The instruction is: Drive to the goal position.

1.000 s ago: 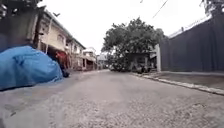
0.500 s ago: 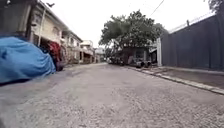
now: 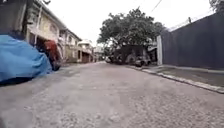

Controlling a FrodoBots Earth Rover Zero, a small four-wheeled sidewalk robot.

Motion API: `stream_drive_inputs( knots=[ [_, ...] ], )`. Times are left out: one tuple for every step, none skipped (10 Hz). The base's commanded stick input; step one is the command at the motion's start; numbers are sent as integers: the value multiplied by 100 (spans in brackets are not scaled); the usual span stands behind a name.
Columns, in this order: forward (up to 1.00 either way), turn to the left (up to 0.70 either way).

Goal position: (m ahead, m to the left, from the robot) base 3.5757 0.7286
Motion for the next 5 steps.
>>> stream_drive_inputs(
  knots=[
    [100,0],
    [100,0],
    [100,0],
    [100,0],
    [100,0]
  ],
)
